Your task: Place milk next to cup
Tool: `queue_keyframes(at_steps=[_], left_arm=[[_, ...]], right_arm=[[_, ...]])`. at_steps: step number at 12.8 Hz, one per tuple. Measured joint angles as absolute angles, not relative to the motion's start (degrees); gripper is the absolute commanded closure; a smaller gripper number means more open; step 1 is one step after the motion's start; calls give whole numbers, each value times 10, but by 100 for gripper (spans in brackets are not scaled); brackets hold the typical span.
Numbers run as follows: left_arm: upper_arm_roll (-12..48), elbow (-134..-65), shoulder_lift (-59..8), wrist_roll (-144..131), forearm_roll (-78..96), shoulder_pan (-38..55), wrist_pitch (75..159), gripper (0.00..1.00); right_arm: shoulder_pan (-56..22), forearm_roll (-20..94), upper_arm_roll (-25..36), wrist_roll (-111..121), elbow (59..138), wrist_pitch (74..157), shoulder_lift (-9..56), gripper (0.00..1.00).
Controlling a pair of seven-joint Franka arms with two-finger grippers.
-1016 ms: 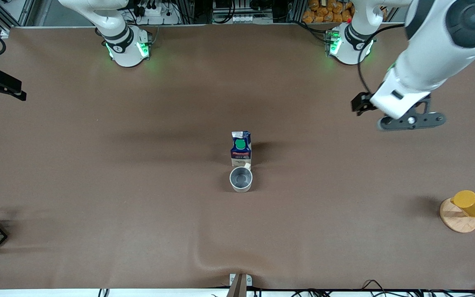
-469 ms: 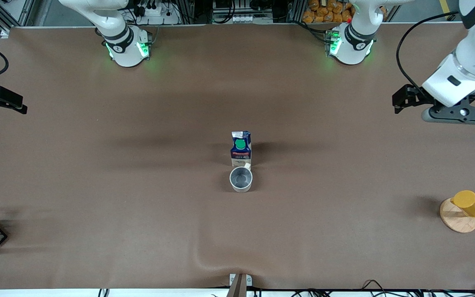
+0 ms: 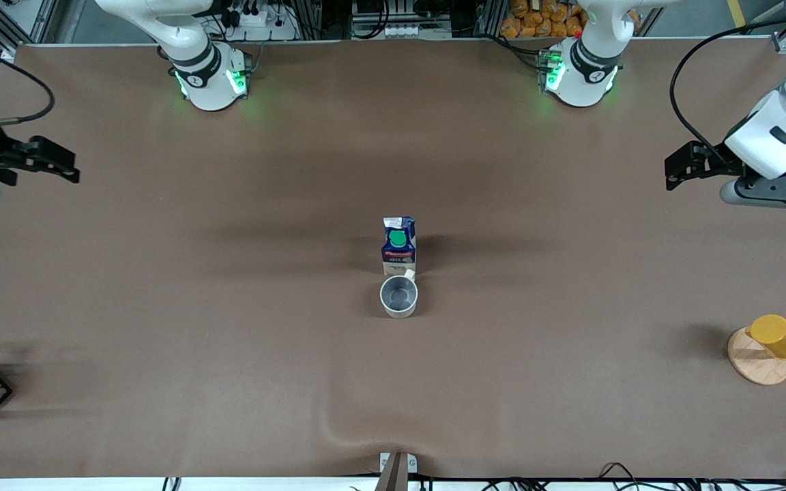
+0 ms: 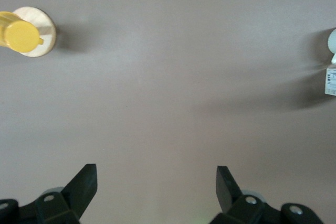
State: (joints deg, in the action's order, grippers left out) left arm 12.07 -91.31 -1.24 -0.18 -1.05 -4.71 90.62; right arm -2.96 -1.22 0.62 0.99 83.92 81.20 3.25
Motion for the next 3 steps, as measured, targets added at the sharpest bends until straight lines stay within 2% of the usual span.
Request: queue_keyframes(at_steps=[3], left_arm=[[109,-913,-14,-1,2,-48,909,0]], right_arm=[[-27,-12,13,9,839,812,30,0]])
